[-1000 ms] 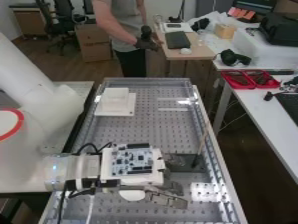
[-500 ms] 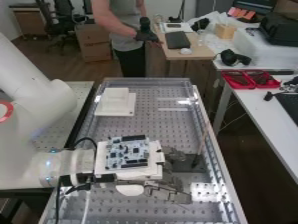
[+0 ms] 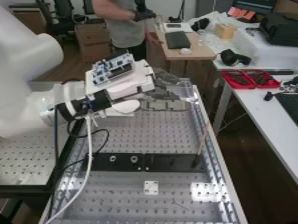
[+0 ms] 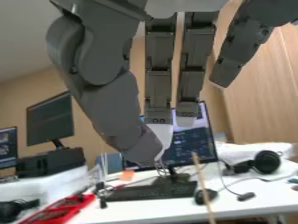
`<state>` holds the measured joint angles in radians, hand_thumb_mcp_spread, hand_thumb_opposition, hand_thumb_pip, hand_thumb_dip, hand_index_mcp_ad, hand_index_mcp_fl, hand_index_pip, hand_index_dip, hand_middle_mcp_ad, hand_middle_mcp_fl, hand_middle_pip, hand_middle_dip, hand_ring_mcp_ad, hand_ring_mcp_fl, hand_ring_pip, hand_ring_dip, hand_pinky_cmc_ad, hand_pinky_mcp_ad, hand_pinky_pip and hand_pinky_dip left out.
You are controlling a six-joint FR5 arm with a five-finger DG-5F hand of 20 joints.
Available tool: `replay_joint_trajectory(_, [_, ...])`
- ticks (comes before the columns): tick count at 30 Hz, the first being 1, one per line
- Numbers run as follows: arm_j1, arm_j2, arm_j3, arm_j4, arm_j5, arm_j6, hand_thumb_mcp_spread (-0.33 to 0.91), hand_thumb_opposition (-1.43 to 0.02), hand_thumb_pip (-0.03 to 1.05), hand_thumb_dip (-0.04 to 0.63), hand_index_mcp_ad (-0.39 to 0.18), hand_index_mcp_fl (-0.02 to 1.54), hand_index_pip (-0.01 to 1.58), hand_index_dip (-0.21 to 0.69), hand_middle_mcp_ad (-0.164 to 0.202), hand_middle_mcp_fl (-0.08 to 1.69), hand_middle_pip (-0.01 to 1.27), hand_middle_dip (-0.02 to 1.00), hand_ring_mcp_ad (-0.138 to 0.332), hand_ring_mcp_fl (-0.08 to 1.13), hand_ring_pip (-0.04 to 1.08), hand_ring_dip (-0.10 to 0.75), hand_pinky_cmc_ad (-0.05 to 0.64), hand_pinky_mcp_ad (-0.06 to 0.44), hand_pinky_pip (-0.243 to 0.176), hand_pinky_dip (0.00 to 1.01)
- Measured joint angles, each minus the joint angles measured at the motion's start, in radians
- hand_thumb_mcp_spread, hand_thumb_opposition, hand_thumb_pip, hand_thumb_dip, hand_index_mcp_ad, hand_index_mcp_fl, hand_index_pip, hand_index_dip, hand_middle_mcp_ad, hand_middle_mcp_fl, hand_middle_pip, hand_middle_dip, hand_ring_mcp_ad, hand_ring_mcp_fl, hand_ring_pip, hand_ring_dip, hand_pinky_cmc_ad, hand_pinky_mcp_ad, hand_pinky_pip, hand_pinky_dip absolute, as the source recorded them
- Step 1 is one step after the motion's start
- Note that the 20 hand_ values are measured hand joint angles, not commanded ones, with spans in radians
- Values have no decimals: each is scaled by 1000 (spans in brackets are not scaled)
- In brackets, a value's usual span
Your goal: Grab the paper clip and place it in the clear container
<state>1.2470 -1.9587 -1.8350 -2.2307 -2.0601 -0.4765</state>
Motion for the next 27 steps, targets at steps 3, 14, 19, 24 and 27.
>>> replay_joint_trajectory(3, [53,38,-33,20,19,12,703,-1086,656,300,-202,443,531,-126,3,880,827,733,49,691,99,515,476,264,99,195])
replay_joint_trajectory(14, [270,107,-93,29,132,24,703,-1086,656,300,-201,443,531,-126,7,880,827,733,51,695,99,515,476,262,99,195])
replay_joint_trajectory(19, [354,102,-88,18,194,25,703,-1087,656,300,-201,443,531,-126,7,880,827,733,51,688,112,515,476,265,99,195])
replay_joint_trajectory(24, [421,71,-68,14,266,31,703,-1087,656,300,-201,443,531,-126,3,876,827,733,51,688,108,515,476,265,99,195])
replay_joint_trajectory(27, [458,35,-45,14,322,45,703,-1087,656,300,-201,442,515,-126,3,876,824,733,51,688,112,515,476,265,99,195])
